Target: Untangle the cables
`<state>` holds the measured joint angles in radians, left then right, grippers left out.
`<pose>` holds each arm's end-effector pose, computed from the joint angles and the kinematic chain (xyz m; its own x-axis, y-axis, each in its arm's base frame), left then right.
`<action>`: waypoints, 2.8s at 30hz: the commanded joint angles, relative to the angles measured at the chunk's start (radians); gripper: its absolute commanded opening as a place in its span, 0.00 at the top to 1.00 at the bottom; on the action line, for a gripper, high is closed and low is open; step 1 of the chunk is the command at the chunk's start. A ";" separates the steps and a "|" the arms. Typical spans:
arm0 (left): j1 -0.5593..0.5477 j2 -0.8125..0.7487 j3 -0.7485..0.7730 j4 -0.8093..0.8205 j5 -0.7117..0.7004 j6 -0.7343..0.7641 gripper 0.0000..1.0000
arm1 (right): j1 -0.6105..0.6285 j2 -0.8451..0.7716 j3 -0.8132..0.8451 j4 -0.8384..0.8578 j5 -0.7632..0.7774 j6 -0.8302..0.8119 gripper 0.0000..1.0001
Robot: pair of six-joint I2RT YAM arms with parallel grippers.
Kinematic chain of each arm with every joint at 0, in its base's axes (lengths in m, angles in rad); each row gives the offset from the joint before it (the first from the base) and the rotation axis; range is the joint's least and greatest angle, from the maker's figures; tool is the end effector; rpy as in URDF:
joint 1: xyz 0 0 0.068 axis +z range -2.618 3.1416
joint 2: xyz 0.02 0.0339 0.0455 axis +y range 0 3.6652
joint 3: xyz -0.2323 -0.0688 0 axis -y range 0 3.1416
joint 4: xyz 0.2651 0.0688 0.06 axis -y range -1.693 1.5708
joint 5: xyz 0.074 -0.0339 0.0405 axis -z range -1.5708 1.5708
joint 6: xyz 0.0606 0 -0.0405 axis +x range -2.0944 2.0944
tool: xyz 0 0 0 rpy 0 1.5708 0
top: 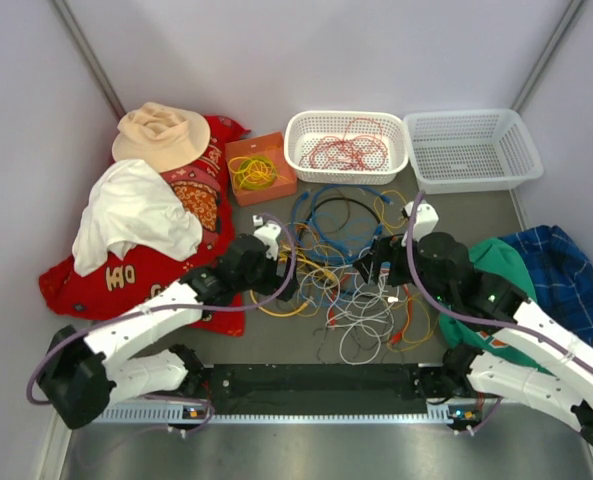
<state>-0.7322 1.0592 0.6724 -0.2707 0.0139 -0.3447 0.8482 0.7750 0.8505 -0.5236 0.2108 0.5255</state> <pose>0.2084 -0.1884 0.1894 -0.6564 0.1357 -0.7421 0.4832 0.8310 -0.2755 0.1642 0.1671 0.2981 -0.5533 0.1142 -0.8251 -0.3829 0.8448 0.3737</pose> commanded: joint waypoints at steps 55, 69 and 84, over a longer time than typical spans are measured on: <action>-0.012 0.320 1.382 -0.193 -0.154 0.148 1.00 | 0.002 0.076 0.169 0.273 -0.142 -0.093 0.14; -0.013 0.312 1.330 -0.202 -0.132 0.116 1.00 | 0.002 0.489 0.395 0.496 -0.237 -0.187 0.15; -0.012 0.226 1.160 -0.184 -0.267 0.127 0.65 | 0.003 0.468 0.527 0.337 -0.113 -0.231 1.00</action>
<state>-0.7414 1.3529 1.9141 -0.4896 -0.1593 -0.2127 0.8490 1.3594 1.2633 -0.1104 0.0090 0.3489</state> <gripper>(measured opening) 0.115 0.007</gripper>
